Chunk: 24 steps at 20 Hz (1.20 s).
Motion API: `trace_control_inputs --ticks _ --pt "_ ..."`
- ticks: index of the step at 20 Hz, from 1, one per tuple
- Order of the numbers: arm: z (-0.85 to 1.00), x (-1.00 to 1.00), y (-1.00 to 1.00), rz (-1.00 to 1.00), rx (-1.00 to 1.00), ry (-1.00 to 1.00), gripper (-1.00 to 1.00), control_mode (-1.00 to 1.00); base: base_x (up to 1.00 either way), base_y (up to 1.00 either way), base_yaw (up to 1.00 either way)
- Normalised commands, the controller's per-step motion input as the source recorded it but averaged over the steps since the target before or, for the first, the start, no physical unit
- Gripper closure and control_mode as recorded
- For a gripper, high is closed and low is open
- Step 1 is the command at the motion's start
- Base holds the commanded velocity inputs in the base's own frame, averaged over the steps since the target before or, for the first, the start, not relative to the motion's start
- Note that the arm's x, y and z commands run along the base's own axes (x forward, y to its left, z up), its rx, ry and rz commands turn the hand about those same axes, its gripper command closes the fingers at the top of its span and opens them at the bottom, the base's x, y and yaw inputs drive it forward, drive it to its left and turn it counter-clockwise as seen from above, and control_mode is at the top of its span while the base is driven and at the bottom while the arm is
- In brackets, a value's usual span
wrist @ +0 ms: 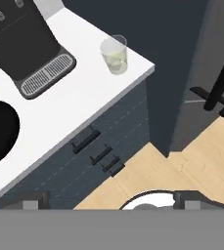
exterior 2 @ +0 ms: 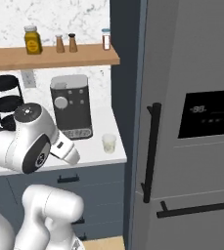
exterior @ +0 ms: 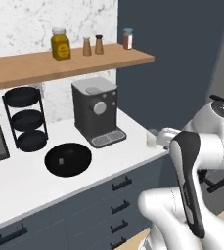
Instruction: Grab a lemon wedge from the fridge and one ice cube from the ice bowl, and put them in the glass of lemonade.
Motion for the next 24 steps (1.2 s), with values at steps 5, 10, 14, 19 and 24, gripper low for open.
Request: trace_control_inputs --ticks 5,10,14,19,24 --pt "0.0 0.0 0.0 0.0 0.0 0.0 -1.0 1.0 -0.49 -0.49 -0.25" --pt "0.0 0.0 0.0 0.0 0.0 0.0 -1.0 1.0 0.42 -0.22 -0.3" --pt "0.0 0.0 0.0 0.0 0.0 0.0 -1.0 1.0 0.59 -0.33 -0.19" --pt "0.0 0.0 0.0 0.0 0.0 0.0 -1.0 1.0 0.4 -0.36 -0.39" --pt "0.0 0.0 0.0 0.0 0.0 0.0 -1.0 1.0 0.16 -0.07 -0.21"
